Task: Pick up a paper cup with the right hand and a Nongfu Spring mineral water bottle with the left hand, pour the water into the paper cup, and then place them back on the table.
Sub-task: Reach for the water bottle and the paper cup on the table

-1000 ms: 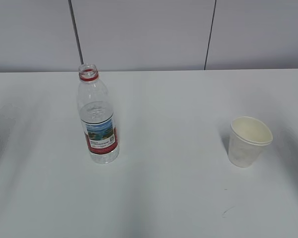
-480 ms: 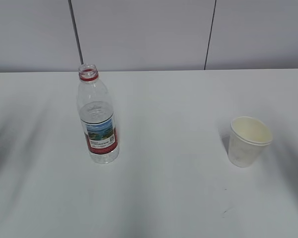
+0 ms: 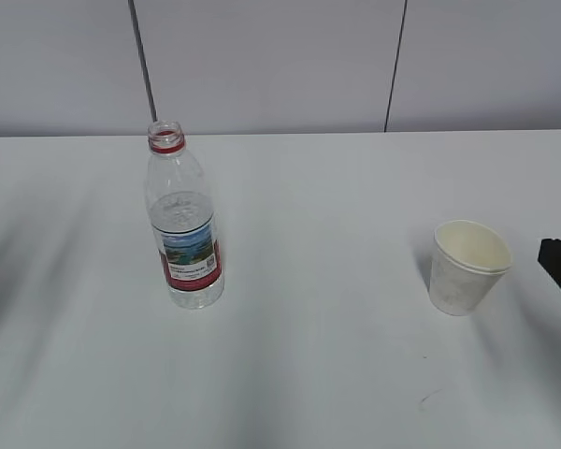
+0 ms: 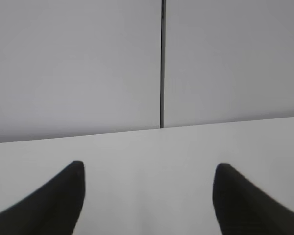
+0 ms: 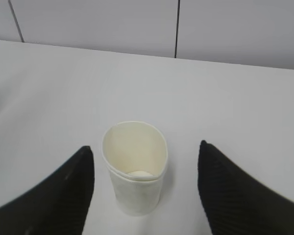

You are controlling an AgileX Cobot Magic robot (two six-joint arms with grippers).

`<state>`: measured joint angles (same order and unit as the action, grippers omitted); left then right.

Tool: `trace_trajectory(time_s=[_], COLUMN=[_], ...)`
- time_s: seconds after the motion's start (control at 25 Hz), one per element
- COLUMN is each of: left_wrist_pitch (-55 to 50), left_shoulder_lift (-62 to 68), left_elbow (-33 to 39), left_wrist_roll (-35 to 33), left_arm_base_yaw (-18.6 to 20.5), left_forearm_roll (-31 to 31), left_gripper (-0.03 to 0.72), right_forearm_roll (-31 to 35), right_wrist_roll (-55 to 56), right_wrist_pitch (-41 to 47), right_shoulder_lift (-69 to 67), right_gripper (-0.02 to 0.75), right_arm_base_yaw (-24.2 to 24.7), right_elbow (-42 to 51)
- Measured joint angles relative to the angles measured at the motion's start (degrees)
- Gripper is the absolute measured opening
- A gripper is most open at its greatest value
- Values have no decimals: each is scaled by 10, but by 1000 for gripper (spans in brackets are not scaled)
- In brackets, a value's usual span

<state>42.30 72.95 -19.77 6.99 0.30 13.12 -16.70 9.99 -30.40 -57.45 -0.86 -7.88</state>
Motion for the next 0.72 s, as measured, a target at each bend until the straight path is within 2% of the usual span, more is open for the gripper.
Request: trace_trajectory(time_s=[0.24,0.36,0.56,0.72], left_wrist_pitch=[1,2,2,2], left_shoulder_lift=[0,0,0,0], left_elbow=[0,0,0,0], left_wrist_roll=[0,0,0,0], left_arm_base_yaw=[0,0,0,0], left_forearm_roll=[0,0,0,0], left_gripper=[499,499,499,499], right_forearm_roll=[-26,-23,-3,43], right_wrist_roll=[17,17,9,-27], right_wrist_pitch=[-16,-61,-203,-326], right_shoulder_lift=[-45,-85,-188,-285], right_gripper=[498,498,498,498], right_arm_base_yaw=[0,0,0,0], right_elbow=[1,9,45,77])
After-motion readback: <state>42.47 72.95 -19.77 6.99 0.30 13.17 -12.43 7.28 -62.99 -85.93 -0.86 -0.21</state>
